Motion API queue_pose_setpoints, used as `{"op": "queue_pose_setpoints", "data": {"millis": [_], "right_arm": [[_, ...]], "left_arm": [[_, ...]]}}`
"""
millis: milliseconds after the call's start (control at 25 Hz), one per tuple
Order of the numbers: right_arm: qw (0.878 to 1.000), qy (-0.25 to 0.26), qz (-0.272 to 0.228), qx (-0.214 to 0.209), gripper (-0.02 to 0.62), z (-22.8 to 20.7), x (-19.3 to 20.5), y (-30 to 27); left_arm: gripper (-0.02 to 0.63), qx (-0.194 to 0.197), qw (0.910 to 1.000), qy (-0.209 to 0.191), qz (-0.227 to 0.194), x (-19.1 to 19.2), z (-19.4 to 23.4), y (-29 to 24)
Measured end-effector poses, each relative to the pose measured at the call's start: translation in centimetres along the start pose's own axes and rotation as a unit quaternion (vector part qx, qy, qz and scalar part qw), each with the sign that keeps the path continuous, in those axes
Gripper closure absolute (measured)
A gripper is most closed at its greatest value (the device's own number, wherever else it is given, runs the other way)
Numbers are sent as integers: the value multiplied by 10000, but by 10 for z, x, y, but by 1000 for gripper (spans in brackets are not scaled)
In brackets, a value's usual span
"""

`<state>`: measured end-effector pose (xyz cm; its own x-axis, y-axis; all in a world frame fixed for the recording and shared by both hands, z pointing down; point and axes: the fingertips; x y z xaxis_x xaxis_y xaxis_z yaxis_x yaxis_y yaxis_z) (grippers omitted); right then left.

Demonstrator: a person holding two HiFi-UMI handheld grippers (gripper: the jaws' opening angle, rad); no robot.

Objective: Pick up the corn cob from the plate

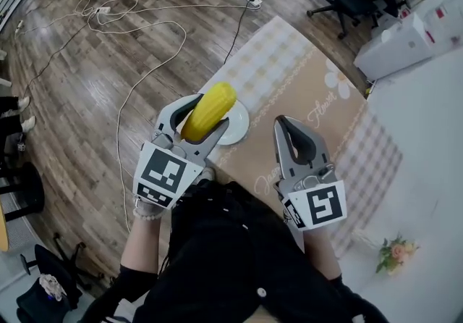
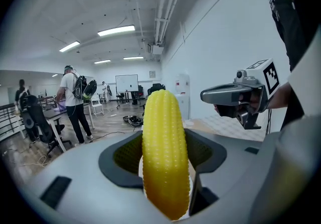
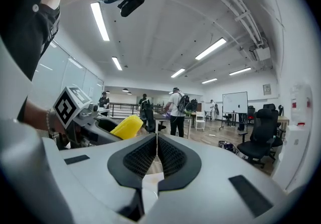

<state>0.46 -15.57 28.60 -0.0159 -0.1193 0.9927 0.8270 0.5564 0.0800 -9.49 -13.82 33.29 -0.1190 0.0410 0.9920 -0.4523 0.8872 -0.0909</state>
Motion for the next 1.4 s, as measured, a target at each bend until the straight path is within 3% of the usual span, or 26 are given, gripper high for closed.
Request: {"op": "queue_pose_setpoints", "data": {"millis": [520,1400], "right_arm": [[9993,65,-149,-339,552,7,-12,-20],[9985,207,-148,-494,552,14,-12,-24]], "left_arm": [[345,-223,9987,-393,-215,-29,3,22],[345,-188,9987,-402,-247,-34,-1,22]]}}
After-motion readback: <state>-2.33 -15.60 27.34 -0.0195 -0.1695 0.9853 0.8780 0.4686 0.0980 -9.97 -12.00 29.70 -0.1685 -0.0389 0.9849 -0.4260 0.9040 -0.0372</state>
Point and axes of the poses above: the fingertips, and each gripper's own axes: y backward along the fingers, z to its left, x out of its underside, and after that the axes turned 14 degrees about -z, right-handed
